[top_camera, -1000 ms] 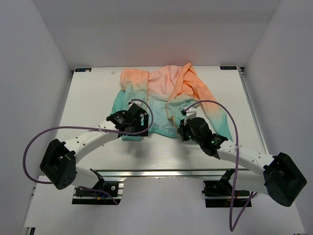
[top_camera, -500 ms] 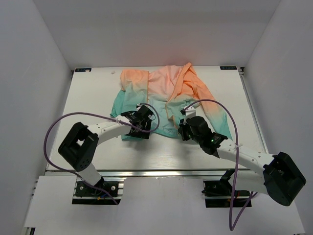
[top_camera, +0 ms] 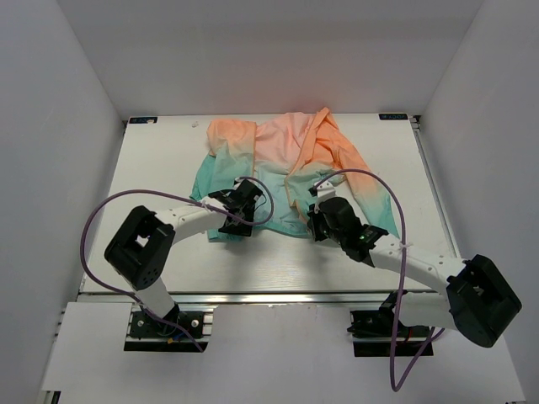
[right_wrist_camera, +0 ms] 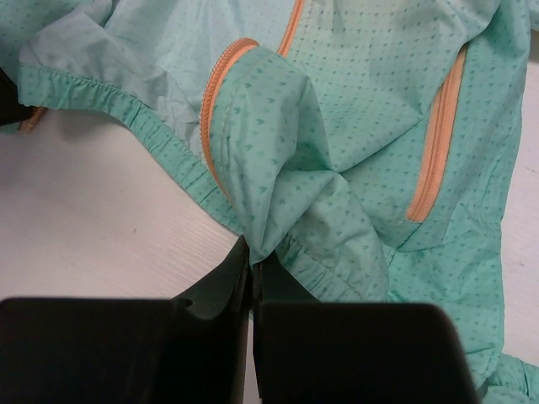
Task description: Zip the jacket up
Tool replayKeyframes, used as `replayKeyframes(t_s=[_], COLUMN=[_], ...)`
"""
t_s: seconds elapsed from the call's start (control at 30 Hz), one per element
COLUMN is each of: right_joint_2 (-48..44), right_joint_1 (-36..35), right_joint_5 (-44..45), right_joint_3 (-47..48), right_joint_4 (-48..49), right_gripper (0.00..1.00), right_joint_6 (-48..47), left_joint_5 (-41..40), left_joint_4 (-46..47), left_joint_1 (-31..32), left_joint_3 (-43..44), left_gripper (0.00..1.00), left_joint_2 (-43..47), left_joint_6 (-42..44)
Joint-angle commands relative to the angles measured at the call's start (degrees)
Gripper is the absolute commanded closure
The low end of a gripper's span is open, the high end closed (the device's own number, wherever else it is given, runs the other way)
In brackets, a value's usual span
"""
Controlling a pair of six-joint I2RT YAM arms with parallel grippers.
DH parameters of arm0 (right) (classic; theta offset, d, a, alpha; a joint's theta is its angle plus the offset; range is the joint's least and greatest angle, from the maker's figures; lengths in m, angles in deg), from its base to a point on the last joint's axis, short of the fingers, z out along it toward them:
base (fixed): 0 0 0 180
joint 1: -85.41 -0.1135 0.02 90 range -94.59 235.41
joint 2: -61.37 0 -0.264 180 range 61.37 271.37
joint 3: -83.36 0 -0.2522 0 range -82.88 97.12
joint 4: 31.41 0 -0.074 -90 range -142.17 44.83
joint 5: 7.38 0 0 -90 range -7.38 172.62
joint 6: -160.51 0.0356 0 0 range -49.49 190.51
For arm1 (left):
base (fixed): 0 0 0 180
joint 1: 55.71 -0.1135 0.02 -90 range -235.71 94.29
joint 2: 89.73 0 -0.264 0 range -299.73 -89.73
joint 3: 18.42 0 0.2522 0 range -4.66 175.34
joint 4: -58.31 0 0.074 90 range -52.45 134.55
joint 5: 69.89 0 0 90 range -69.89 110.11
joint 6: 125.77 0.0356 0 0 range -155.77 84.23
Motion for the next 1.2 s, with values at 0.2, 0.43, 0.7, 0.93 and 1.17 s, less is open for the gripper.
replayKeyframes(t_s=[0.2,0.43,0.7,0.93,1.17], right_joint_2=[0.8,0.0,-0.2,-0.2,0.4], right_joint_1=[0.4,0.5,0.8,1.6,6.2], right_joint_5=[1.7,2.0,2.8,2.7,2.7], right_joint_3=[2.8,2.5,2.3,1.7,2.3], right_joint_4=[0.2,0.1,-0.3,-0.1,-1.9], right_gripper=[1.00,1.00,1.00,1.00,1.00], right_joint_6=[0.5,1.0,1.9,3.7,5.6], left_joint_5=[3.8,4.9,6.3,3.5,1.4], left_joint_4=[3.9,3.5,4.1,2.2,-1.6], left_joint_1=[-0.6,-0.6,-0.6,-0.6,-0.6], left_joint_3=[-2.7,-5.2,-6.9,-4.5,-0.8], left_gripper=[0.51,0.52,1.00,1.00,1.00], left_joint_2=[0.5,0.5,0.5,7.7,17.2], left_joint_6=[0.9,0.3,-0.3,-1.2,-1.6])
